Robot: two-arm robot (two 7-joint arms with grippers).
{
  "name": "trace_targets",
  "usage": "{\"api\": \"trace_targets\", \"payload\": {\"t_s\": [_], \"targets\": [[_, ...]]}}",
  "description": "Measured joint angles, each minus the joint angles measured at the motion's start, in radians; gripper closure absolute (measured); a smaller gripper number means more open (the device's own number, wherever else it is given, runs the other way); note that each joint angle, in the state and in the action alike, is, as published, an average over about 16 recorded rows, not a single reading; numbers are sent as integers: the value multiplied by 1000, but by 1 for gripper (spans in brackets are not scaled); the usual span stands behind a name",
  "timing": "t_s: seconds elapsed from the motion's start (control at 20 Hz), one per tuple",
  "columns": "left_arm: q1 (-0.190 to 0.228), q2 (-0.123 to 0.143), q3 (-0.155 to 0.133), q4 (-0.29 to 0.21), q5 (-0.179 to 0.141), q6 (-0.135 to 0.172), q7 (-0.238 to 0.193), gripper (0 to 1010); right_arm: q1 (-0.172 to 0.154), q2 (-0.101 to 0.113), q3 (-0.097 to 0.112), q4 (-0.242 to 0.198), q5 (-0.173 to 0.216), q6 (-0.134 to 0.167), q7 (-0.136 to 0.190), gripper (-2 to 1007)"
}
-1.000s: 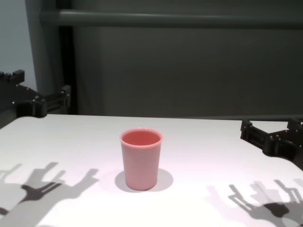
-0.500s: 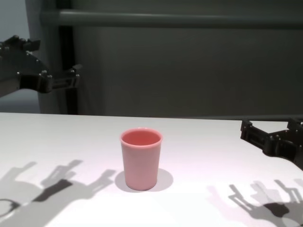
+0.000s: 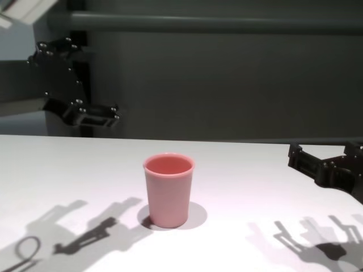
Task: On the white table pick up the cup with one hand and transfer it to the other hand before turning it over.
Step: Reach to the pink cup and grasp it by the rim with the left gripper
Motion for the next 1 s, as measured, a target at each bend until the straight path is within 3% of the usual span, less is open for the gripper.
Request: {"api": "trace_targets", "payload": {"t_s": [0.45,0.75,1.0], "targets": [[-64,114,105,-65,118,23,-128,9,0,0,0,0,0,0,0,5],[-111,169,165,-88,157,41,-216,9,0,0,0,0,0,0,0,5],[-156,197,217,-86,189,60,-273,9,0,0,0,0,0,0,0,5]]}}
